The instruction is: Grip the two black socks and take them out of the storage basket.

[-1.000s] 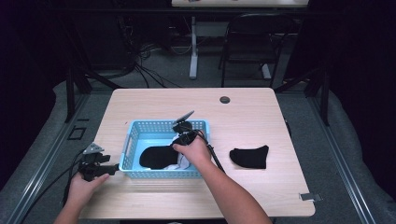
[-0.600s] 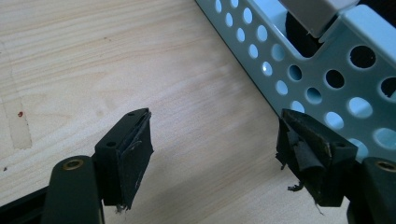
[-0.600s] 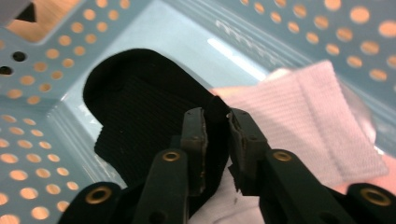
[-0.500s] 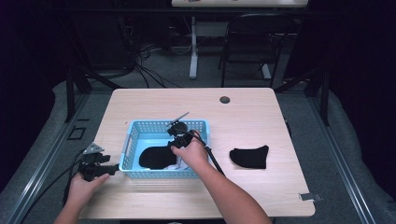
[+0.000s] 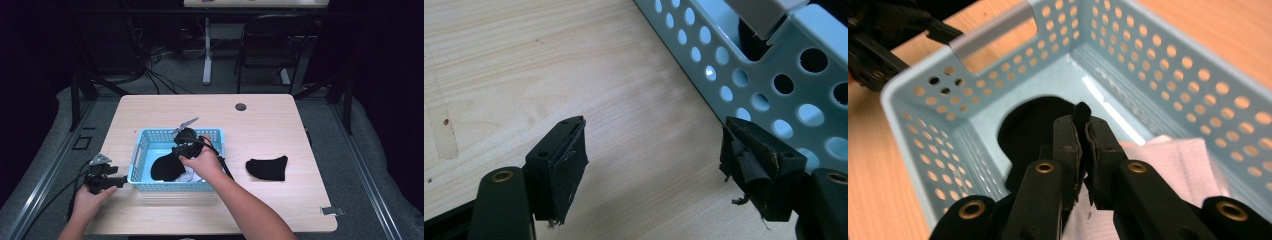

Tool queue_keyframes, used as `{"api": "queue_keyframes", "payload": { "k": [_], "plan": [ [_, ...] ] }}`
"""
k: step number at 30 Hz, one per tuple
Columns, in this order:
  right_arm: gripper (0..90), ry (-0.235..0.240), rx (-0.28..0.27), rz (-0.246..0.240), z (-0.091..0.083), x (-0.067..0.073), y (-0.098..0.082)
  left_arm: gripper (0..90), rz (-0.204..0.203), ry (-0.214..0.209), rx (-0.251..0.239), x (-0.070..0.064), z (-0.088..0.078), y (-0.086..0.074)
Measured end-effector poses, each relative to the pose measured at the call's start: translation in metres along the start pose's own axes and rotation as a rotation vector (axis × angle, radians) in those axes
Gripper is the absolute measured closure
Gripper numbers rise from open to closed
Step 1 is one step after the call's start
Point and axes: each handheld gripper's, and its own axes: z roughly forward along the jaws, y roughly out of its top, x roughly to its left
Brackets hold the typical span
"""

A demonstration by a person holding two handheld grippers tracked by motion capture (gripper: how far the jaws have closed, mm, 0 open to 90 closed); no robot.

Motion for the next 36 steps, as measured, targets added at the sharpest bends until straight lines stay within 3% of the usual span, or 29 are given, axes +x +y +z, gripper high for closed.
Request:
{"api": "queue_keyframes", "payload": {
  "k": [12,28,36],
  "plan": [
    [84.7,-0.025,-0.025,-0.067,-0.035,0.004,0.02,26.6,0.001,-0.001,0.001,0.0,0.0,0.0],
    [84.8,-0.03,-0.094,-0.082,-0.074,0.003,0.027,26.6,-0.005,0.008,0.002,0.001,0.0,0.0],
    [84.8,-0.039,-0.127,-0.081,-0.105,-0.002,0.022,26.6,-0.008,0.013,0.007,0.001,0.0,-0.001]
  ]
}}
